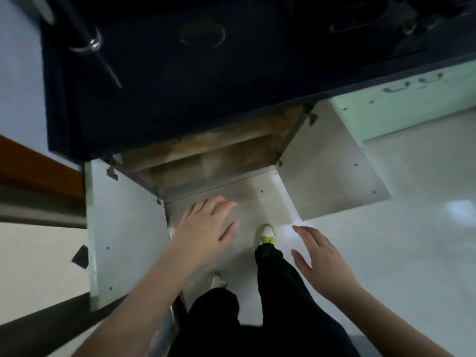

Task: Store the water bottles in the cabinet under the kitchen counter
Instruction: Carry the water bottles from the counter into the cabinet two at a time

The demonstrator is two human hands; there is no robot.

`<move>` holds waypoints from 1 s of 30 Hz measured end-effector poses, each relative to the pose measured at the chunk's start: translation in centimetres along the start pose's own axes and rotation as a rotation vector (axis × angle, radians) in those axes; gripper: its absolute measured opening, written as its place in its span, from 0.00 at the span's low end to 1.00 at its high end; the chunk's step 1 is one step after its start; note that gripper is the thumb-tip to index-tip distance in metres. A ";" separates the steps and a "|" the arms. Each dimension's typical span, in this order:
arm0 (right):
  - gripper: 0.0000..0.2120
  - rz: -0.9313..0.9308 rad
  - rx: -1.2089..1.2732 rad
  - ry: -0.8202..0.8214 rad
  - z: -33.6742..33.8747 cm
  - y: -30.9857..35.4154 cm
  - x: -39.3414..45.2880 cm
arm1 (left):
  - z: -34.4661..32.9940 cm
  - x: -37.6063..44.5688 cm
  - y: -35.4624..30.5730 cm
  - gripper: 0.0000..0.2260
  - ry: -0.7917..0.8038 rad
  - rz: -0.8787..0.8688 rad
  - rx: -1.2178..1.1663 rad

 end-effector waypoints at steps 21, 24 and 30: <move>0.16 -0.655 -0.059 -0.322 7.0 -23.0 -17.0 | -11.9 8.8 -29.9 0.23 0.224 -0.532 0.310; 0.15 -0.700 -0.097 -0.377 8.0 -28.4 -19.2 | -14.9 10.9 -37.6 0.23 0.204 -0.670 0.304; 0.16 -0.844 -0.107 -0.343 10.2 -37.7 -23.2 | -20.9 12.7 -50.1 0.24 0.238 -0.860 0.381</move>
Point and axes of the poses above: each hand's wrist, its own x-axis towards the middle knuckle, its own z-axis out of the back of the hand, y = z × x, the point moved 6 cm from there along x, towards the middle knuckle, and after that the axes turned 10 degrees about -x, right-handed, at the moved point
